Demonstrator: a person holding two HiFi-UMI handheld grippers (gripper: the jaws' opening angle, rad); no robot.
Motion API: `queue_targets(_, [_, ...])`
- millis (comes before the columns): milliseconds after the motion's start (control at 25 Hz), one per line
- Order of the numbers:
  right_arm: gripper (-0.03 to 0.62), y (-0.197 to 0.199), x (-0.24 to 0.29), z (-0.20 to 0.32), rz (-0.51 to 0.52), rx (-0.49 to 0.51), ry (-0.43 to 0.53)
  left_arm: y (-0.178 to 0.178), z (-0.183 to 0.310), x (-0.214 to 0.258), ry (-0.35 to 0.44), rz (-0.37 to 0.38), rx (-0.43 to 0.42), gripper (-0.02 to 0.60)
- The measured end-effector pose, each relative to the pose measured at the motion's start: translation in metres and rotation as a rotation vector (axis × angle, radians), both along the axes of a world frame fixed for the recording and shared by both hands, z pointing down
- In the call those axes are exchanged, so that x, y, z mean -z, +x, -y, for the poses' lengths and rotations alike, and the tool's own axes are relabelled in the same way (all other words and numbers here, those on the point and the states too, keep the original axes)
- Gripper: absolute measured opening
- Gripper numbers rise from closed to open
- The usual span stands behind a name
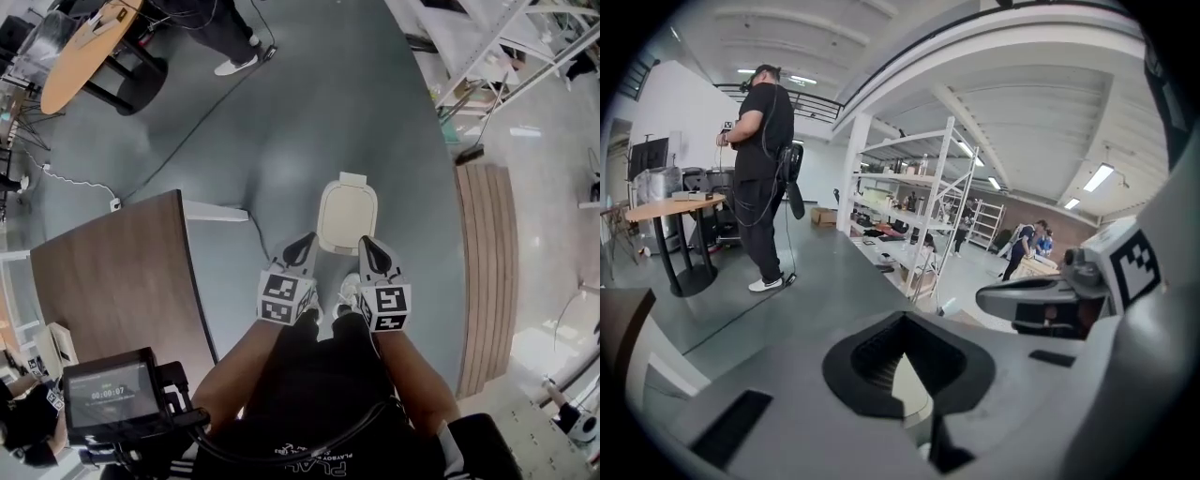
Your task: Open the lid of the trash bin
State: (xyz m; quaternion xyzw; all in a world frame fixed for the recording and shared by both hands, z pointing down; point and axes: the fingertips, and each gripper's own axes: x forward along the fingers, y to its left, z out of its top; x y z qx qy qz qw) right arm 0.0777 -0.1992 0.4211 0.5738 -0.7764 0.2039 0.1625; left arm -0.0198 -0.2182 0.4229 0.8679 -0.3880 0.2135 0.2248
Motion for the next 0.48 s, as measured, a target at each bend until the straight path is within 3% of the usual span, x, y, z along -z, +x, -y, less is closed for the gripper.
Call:
queue_targets(160, [0.0, 0.012, -0.034, 0.004, 0.025, -0.042, -0.032, -0.001, 0.008, -0.036, -0.03, 0.022, 0.01, 0.0])
queue_targets(480, [0.0, 0.013, -0.131, -0.01, 0.01, -0.021, -0.122, 0.007, 0.004, -0.132, -0.105, 0.051, 0.013, 0.0])
